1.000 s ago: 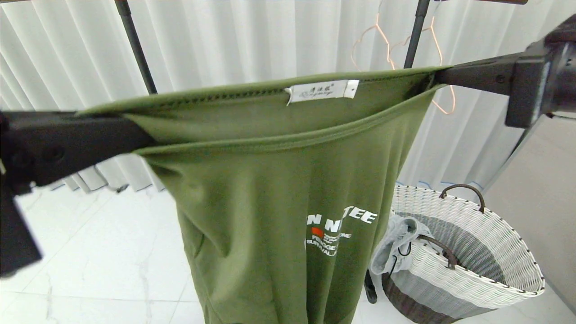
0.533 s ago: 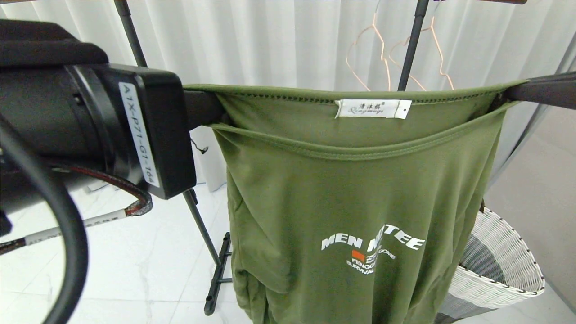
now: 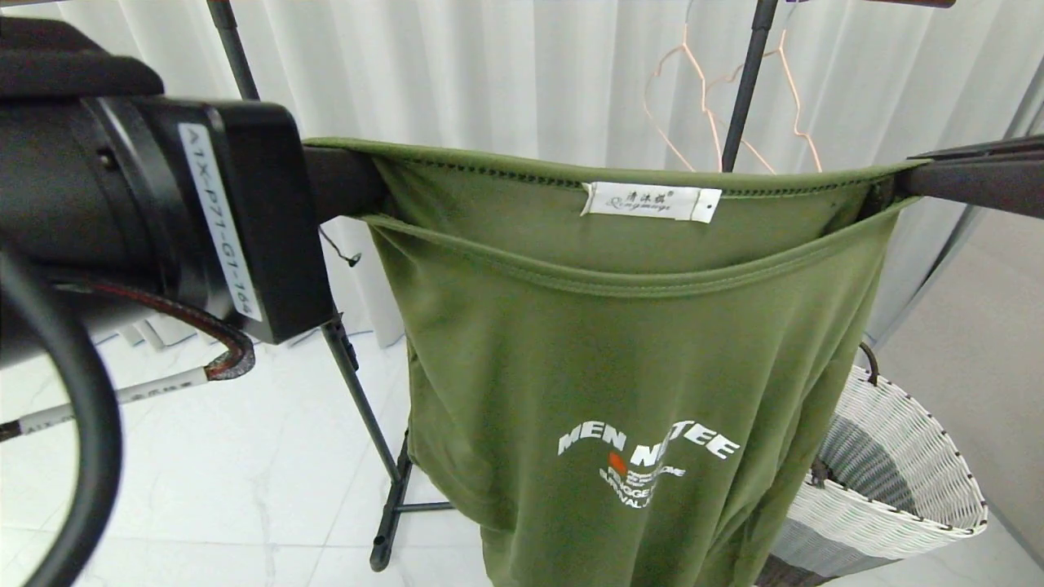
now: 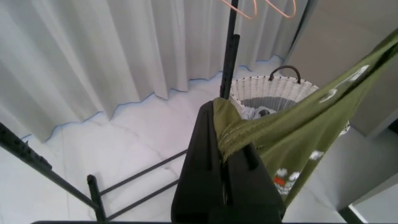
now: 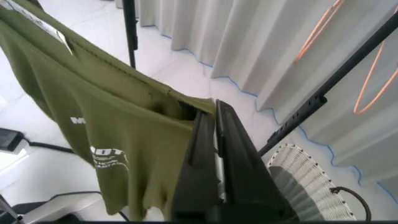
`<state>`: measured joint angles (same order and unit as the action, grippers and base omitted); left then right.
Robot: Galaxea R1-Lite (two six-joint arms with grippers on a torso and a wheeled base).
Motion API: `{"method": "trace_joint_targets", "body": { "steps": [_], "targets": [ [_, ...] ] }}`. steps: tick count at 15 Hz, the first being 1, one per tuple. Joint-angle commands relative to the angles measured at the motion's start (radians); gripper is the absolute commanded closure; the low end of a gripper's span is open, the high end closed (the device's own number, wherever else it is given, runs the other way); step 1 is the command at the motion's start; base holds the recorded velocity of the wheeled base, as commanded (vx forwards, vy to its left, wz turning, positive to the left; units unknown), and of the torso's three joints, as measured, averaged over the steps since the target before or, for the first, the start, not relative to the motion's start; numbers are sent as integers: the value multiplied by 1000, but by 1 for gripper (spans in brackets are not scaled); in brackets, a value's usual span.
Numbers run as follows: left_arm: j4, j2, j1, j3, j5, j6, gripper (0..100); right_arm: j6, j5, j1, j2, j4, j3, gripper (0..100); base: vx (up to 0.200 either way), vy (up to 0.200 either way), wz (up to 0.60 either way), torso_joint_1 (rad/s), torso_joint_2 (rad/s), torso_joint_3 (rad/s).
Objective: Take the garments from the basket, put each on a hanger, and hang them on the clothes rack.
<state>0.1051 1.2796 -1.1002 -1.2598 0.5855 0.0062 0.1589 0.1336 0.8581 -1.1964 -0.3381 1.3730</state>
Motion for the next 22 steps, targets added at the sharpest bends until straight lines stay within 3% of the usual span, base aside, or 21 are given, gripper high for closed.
{"method": "trace_joint_targets", "body": {
  "steps": [1, 4, 6, 9, 11, 13, 17, 22],
  "targets": [
    [-1, -2, 0, 0, 0, 0, 100, 1, 0, -1, 3, 1, -2, 0, 0, 0, 0, 0, 0, 0],
    [1, 0, 8, 13, 2, 0, 100, 1, 0, -1, 27, -2, -31, 0, 0, 0, 0, 0, 0, 0],
    [1, -2, 86, 51, 54, 3, 100, -1, 1, -21, 86, -12, -74, 0, 0, 0, 0, 0, 0, 0],
    [11, -37, 109, 65, 62, 29, 100, -1, 61, -234, 97, -125, -86, 0, 0, 0, 0, 0, 0, 0],
    [15, -85, 194, 134, 57, 130, 100, -1, 100, -358, 86, -154, -111, 0, 0, 0, 0, 0, 0, 0],
    [15, -124, 243, 178, 51, 161, 100, -7, 106, -432, 86, -156, -132, 0, 0, 0, 0, 0, 0, 0],
    [15, -138, 260, 192, 50, 161, 100, -10, 110, -496, 86, -145, -175, 0, 0, 0, 0, 0, 0, 0],
    [13, -138, 260, 204, 50, 163, 100, -98, 103, -499, 86, -144, -189, 0, 0, 0, 0, 23, -70, -44]
  ]
}}
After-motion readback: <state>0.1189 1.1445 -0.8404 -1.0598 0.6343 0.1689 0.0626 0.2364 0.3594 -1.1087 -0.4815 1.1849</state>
